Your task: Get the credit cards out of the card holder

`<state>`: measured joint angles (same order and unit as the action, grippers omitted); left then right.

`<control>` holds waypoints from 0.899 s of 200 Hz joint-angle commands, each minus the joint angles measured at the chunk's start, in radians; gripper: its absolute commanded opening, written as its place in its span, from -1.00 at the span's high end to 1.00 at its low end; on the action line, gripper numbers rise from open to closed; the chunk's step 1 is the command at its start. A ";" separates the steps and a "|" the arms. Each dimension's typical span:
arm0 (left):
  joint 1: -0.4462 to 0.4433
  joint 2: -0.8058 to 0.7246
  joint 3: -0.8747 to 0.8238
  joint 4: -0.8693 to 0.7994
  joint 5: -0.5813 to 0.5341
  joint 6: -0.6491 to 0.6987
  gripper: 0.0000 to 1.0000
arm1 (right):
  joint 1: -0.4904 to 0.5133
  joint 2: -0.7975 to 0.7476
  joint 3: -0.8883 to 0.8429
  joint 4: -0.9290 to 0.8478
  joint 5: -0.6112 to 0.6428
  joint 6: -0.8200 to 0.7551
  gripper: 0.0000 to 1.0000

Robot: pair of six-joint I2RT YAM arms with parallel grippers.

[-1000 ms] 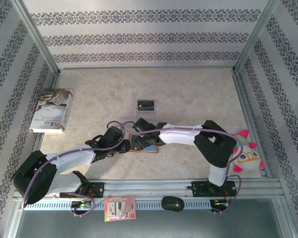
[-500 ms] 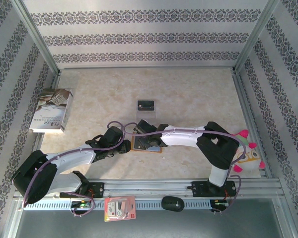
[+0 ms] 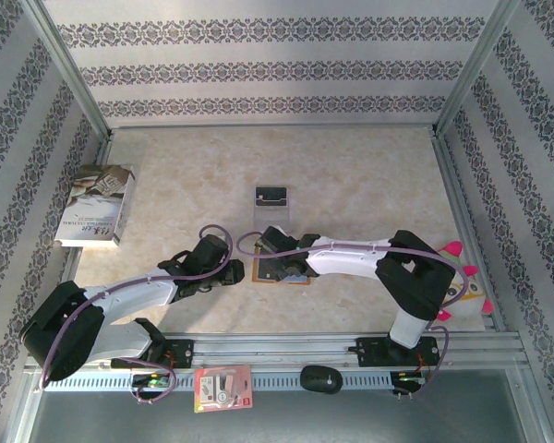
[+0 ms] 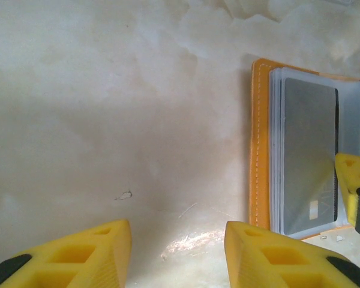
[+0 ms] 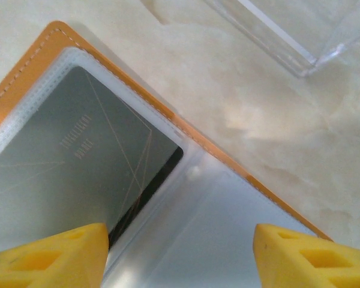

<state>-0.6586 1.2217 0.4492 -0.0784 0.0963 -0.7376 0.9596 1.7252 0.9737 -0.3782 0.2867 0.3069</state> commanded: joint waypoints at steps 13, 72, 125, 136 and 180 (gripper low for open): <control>0.014 0.000 0.036 -0.029 -0.008 0.025 0.09 | -0.002 -0.047 -0.033 -0.046 0.051 0.004 -0.31; 0.008 0.068 0.111 -0.016 0.017 0.088 0.00 | -0.041 -0.161 -0.090 -0.012 -0.022 0.040 -0.24; -0.037 0.222 0.221 0.016 0.025 0.160 -0.06 | -0.129 -0.218 -0.071 0.037 -0.387 0.106 0.16; -0.044 0.251 0.237 0.019 0.028 0.174 -0.07 | -0.138 -0.209 -0.080 0.053 -0.436 0.135 0.20; -0.059 0.345 0.252 0.030 0.030 0.187 -0.07 | -0.177 -0.207 -0.142 0.139 -0.534 0.216 0.33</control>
<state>-0.7059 1.5265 0.6857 -0.0624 0.1261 -0.5850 0.8066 1.5105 0.8623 -0.2955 -0.1276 0.4557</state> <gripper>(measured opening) 0.537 0.361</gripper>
